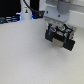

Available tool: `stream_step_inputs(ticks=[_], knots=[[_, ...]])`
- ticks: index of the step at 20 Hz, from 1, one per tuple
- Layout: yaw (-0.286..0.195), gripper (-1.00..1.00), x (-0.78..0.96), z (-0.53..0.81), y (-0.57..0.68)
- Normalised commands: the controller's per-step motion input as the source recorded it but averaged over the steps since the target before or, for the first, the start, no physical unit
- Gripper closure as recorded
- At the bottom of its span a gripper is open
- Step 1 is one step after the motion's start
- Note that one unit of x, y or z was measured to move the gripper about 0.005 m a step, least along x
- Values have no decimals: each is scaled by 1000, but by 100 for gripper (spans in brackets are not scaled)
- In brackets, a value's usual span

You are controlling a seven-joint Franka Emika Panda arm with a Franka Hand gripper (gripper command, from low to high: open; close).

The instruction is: Open the kcup holder, insert the kcup into the holder, and close the kcup holder

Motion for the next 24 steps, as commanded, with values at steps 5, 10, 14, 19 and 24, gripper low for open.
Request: stream_step_inputs(ticks=[5, 10, 14, 19, 24], knots=[[141, -100, 263, -232, 174], [221, -100, 10, -213, 141], [278, -100, -113, -182, 41], [240, -100, -392, -85, 114], [150, -100, -430, 5, 346]])
